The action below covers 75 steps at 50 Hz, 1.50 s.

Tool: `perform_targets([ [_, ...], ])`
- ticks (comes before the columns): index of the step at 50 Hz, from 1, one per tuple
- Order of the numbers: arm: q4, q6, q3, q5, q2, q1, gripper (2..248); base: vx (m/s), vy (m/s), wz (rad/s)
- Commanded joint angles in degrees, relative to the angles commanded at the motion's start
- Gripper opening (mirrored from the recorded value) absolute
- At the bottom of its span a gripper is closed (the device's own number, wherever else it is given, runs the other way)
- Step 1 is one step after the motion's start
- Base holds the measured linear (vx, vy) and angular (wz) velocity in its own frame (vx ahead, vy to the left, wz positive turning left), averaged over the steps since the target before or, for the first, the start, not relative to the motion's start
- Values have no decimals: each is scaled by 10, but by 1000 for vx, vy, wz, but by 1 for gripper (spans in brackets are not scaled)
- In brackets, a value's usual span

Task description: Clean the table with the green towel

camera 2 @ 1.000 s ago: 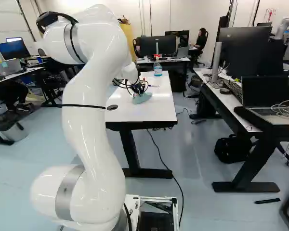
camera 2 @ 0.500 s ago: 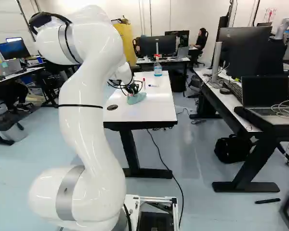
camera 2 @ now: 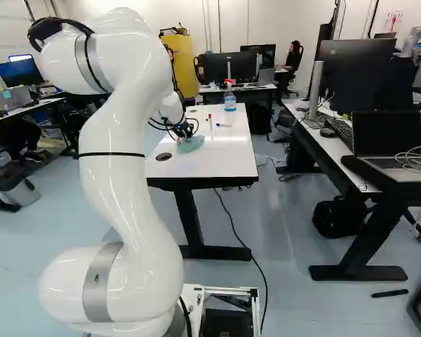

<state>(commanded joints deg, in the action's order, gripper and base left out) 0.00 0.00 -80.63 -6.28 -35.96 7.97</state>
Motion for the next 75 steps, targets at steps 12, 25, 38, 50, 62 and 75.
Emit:
perform_targets([
  [12,0,0,28,0,21,12,42,0,0,0],
  [25,0,0,70,0,51,14,42,0,0,0],
  [38,0,0,110,0,81,9,42,0,0,0],
  [50,0,0,118,0,87,-8,42,0,0,0],
  [62,0,0,122,0,90,-28,42,0,0,0],
  [75,0,0,125,0,92,-49,42,0,0,0],
])
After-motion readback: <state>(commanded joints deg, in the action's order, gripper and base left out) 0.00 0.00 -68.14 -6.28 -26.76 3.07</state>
